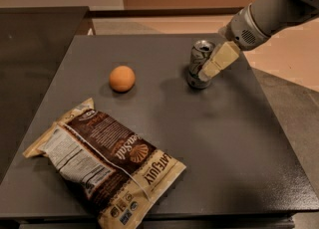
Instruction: Move 7up can near orange
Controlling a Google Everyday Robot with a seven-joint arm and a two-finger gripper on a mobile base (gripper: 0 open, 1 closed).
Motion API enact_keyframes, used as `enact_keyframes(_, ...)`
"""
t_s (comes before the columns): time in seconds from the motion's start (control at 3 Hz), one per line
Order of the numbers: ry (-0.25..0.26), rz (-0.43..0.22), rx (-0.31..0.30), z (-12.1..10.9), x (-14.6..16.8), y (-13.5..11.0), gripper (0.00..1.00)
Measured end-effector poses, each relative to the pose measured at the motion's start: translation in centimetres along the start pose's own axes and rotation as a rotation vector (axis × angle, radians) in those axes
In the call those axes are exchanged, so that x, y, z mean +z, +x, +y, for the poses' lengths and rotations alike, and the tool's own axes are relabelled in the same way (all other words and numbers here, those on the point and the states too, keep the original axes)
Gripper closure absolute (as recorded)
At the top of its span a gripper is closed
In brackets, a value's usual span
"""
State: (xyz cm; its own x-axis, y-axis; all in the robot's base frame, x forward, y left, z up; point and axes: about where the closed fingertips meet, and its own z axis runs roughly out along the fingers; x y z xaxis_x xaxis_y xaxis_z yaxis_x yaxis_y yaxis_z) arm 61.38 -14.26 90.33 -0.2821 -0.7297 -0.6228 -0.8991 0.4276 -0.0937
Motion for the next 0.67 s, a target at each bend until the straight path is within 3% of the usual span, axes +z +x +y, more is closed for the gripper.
enact_keyframes(0.33,-0.015,-0.025,0.001,-0.23,1.02,-0.64,0.16)
enact_keyframes(0.67,-0.03,-0.046,0.003,-0.16,1.39,-1.0,0.4)
